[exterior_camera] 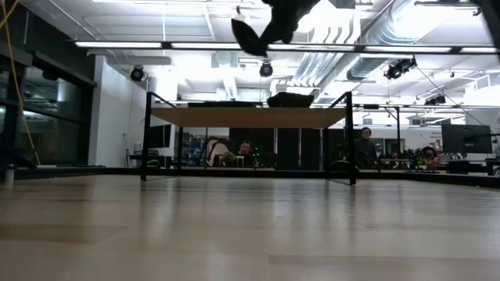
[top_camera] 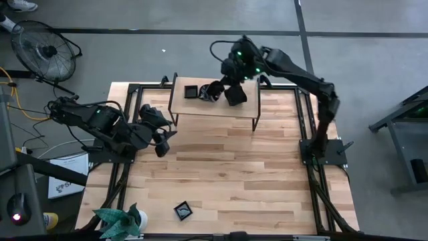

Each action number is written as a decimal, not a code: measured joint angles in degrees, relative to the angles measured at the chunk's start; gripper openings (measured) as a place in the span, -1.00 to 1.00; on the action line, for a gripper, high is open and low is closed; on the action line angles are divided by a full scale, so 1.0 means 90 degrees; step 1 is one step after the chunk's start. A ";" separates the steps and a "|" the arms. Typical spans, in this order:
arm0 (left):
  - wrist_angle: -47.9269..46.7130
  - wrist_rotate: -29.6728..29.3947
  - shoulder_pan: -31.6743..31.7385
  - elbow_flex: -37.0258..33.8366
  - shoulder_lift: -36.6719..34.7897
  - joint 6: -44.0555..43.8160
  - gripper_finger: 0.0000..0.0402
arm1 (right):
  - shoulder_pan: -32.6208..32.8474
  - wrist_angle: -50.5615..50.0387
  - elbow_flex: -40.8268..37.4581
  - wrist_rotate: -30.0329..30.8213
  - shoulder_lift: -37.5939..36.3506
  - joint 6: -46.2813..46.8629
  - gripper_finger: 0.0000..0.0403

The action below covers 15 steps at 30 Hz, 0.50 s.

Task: Pick & Place Mini shaped plates
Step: Stack the leaf-shaped plate on the leaf-shaped plate

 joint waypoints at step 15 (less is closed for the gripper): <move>-0.1008 -0.0074 -0.0766 -0.0002 -0.0182 -0.1126 -0.11 | -0.0252 -0.0610 0.1388 0.0174 0.1414 -0.0667 -1.00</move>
